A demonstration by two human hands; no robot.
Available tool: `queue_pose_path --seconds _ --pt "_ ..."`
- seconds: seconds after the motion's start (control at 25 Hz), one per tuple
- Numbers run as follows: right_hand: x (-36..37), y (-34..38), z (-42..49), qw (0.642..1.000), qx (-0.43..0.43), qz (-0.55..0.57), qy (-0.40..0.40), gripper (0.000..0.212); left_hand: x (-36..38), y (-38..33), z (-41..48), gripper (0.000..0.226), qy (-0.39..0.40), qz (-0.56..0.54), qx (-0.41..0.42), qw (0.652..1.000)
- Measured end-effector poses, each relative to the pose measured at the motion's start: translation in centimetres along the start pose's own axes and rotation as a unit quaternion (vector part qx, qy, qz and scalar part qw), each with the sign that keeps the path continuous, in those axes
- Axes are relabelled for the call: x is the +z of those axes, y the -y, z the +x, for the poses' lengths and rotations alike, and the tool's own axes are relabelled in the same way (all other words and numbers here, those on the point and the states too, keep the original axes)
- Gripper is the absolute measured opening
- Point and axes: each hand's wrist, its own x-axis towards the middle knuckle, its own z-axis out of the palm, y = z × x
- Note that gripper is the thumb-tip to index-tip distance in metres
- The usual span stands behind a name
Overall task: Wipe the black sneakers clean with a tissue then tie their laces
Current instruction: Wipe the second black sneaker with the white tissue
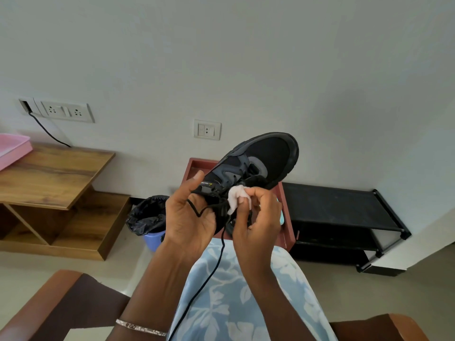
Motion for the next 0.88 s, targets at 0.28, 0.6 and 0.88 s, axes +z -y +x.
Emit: queue_pose_path --seconds 0.28,0.6,0.88 --pt "0.3 0.4 5.6 1.000 0.008 0.011 0.006 0.010 0.9 -0.4 0.3 0.045 0.094 0.258 -0.078 0.958" --pt "-2.7 1.1 11.0 0.973 0.110 0.169 0.114 0.007 2.0 0.1 2.9 0.046 -0.141 0.249 -0.004 0.958" --pt "-4.9 1.5 3.3 0.979 0.075 0.082 0.168 0.008 2.7 0.4 4.4 0.059 -0.174 0.114 -0.002 0.978"
